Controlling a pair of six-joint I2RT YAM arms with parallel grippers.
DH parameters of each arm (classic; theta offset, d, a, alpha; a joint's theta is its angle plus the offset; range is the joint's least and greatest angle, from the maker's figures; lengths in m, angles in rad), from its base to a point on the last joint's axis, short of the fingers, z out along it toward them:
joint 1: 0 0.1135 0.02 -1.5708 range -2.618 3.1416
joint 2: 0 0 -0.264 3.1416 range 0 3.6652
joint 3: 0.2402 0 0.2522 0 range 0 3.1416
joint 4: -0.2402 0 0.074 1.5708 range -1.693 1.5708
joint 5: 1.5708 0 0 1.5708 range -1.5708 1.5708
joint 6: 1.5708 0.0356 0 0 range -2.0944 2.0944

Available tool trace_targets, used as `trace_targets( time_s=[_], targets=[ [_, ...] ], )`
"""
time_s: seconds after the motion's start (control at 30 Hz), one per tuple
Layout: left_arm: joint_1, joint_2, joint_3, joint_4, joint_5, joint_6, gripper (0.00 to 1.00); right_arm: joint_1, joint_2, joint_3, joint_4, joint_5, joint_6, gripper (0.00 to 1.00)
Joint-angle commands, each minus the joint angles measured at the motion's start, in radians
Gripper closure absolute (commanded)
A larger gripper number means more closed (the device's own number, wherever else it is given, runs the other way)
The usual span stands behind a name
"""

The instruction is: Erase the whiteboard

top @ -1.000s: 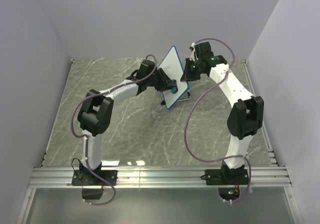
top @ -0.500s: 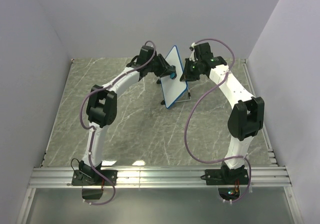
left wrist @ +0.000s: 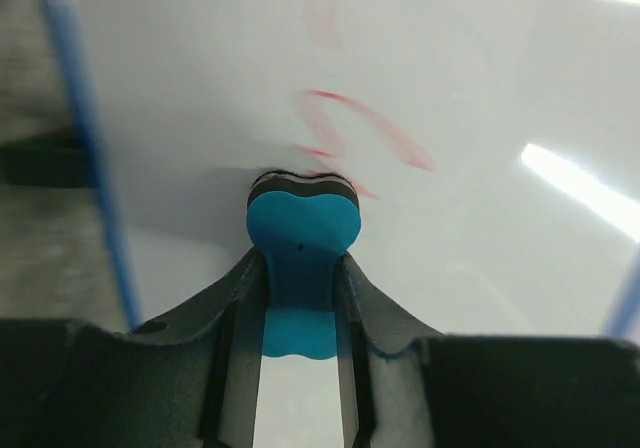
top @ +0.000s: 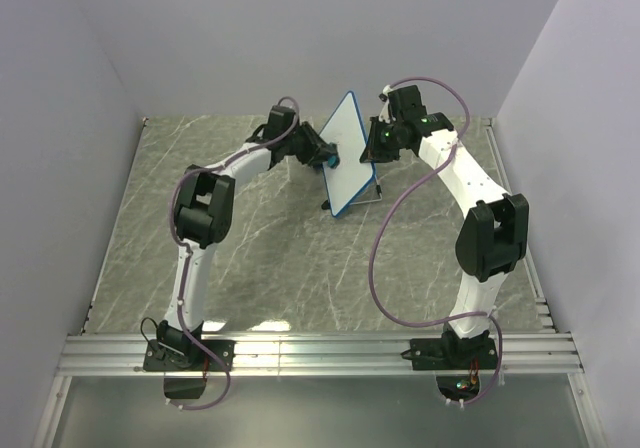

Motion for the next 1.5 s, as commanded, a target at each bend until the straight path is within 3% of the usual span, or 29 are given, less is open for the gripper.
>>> trace_targets(
  time_s=[0.0, 0.2, 0.63, 0.8, 1.23, 1.47],
  targets=[
    [0.014, 0.079, -0.073, -0.002, 0.023, 0.017, 1.00, 0.068, 0.022, -0.051, -0.133, -0.079, -0.017, 1.00],
    [0.018, 0.060, -0.098, 0.047, 0.066, 0.028, 1.00, 0.068, 0.030, -0.049, -0.133, -0.079, -0.017, 1.00],
    [0.004, 0.045, 0.220, 0.134, 0.269, -0.032, 1.00, 0.082, 0.041, -0.059, -0.127, -0.079, -0.020, 1.00],
    [0.024, 0.105, 0.319, 0.044, 0.217, -0.050, 1.00, 0.085, 0.036, -0.060, -0.130, -0.079, -0.021, 1.00],
    [0.080, 0.231, 0.221, -0.080, 0.134, -0.009, 1.00, 0.088, 0.007, -0.098, -0.128, -0.079, -0.029, 1.00],
    [0.084, 0.211, 0.165, -0.088, 0.122, 0.039, 1.00, 0.094, 0.012, -0.095, -0.128, -0.082, -0.029, 1.00]
  ],
)
